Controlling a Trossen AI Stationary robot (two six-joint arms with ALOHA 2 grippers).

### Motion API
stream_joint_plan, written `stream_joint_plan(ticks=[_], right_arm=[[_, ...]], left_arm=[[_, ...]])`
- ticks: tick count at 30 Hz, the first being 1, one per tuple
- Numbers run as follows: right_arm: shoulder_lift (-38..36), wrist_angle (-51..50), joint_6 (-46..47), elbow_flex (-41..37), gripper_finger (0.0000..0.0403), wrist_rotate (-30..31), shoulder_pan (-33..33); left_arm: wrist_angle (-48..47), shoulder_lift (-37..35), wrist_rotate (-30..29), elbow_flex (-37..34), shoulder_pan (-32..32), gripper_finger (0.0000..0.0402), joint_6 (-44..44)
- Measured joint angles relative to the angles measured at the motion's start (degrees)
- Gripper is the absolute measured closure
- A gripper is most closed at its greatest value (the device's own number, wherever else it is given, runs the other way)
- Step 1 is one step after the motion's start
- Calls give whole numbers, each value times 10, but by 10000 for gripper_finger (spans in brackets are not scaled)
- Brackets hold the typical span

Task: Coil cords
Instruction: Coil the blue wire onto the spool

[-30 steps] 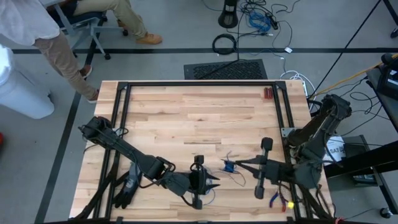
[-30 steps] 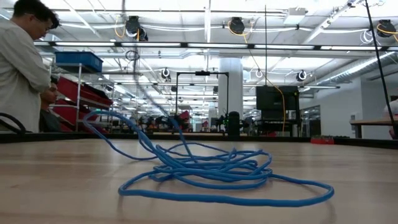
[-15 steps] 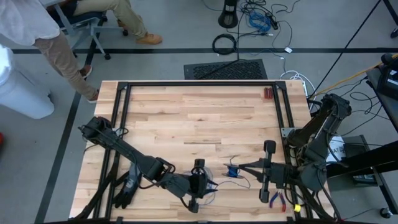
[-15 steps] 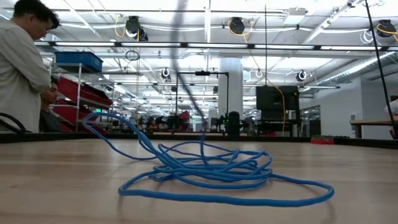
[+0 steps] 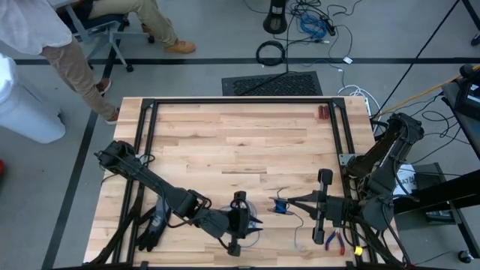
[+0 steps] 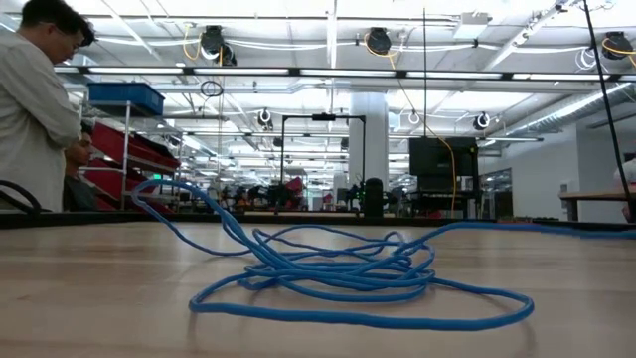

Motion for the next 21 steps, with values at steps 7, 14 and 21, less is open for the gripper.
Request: stream_joint_plan(ticks=[7,14,21], right_arm=[[0,0,0,0,403,0,0],[0,1,0,0,403,2,-1],[0,1,-2,0,403,3,-1]], left_arm=[[69,13,8,0,1,313,13],[211,70,26,0,6,300,57],[296,124,65,0,18,218,71]])
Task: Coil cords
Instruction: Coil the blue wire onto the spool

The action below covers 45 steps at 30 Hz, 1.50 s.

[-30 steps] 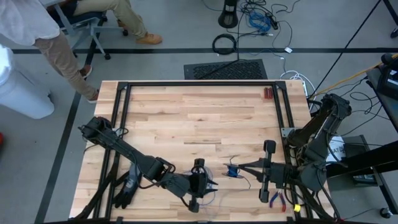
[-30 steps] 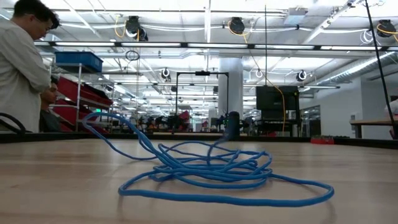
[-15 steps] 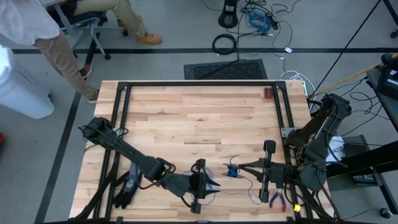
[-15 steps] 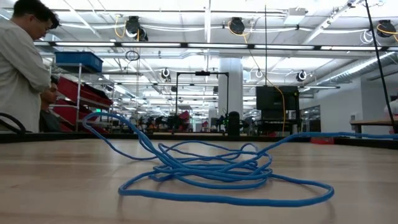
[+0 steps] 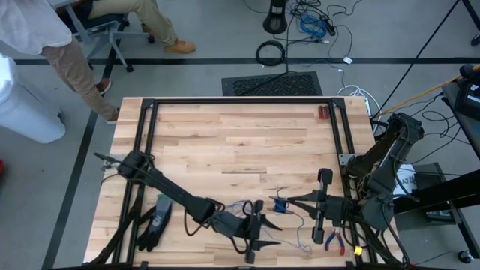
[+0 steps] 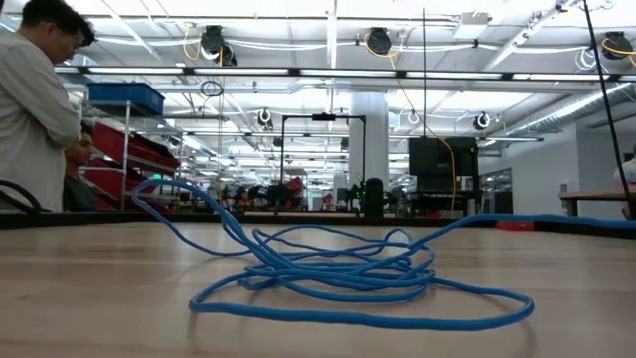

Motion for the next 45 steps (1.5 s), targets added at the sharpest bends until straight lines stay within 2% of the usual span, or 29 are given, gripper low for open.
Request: stream_joint_plan(ticks=[4,7,14,21,28,34,38,42,45], right_arm=[[-2,0,-1,0,403,0,0],[-2,0,-2,0,403,0,0],[-2,4,-3,0,403,0,-5],[11,9,-14,0,403,-7,-52],[14,68,-42,0,403,-116,-119],[18,73,-51,0,403,-125,-135],[26,74,-54,0,403,-128,-138],[32,92,-55,0,403,-164,-146],[36,103,-57,0,403,-170,-150]], left_arm=[[52,23,5,0,3,179,20],[98,40,26,0,5,164,19],[160,62,30,0,9,159,23],[171,62,37,0,11,159,23],[172,62,-27,0,10,159,19],[197,62,-28,0,10,159,18],[223,61,-4,0,10,159,17],[248,60,10,0,10,159,17],[244,60,10,0,10,159,16]])
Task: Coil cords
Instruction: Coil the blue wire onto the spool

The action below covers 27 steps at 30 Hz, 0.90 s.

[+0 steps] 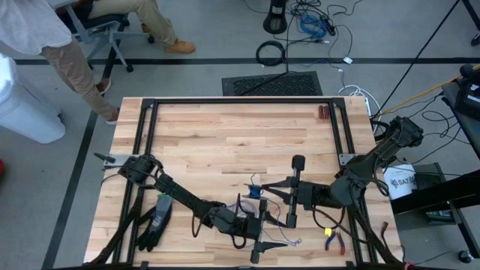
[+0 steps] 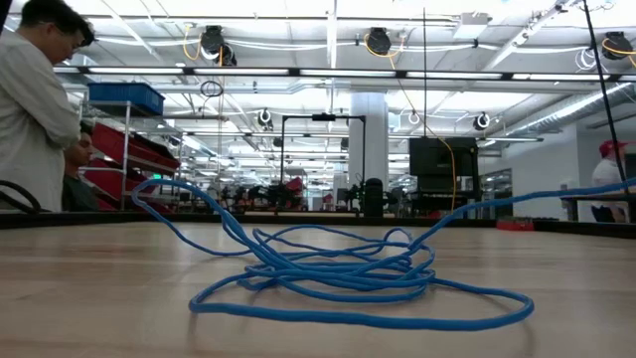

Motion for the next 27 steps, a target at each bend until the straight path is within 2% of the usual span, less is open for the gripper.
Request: stream_joint_plan(ticks=[16,27], right_arm=[[0,0,-1,0,403,-1,1],[0,-1,-2,0,403,-1,0]], left_arm=[[58,0,43,0,0,164,0],[51,0,29,0,0,279,1]])
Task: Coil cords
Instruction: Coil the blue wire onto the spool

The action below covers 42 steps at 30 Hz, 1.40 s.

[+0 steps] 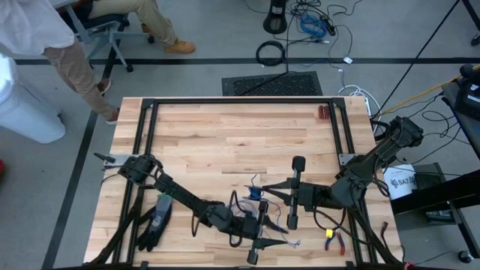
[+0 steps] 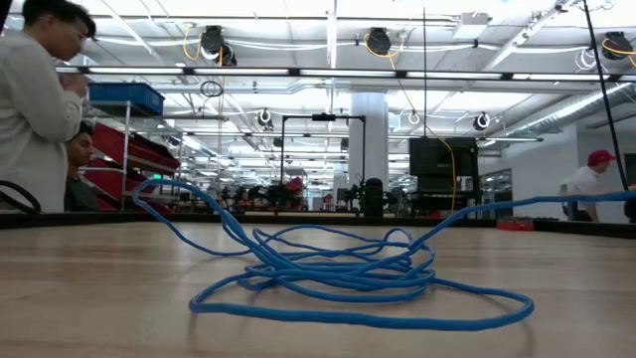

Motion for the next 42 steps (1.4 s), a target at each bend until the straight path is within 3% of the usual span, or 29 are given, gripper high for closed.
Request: stream_joint_plan(ticks=[17,27,32,37,42], right_arm=[[0,-1,-4,0,403,0,0],[0,-1,-4,0,403,0,1],[0,-1,-5,0,403,0,2],[0,-9,-8,0,403,7,16],[-4,-32,4,0,403,38,47]], left_arm=[[-18,0,3,0,0,295,1],[-23,0,0,0,0,386,1],[-30,0,-6,0,0,393,1],[-104,-13,-32,0,1,398,-3],[-265,-57,-55,0,9,399,-35]])
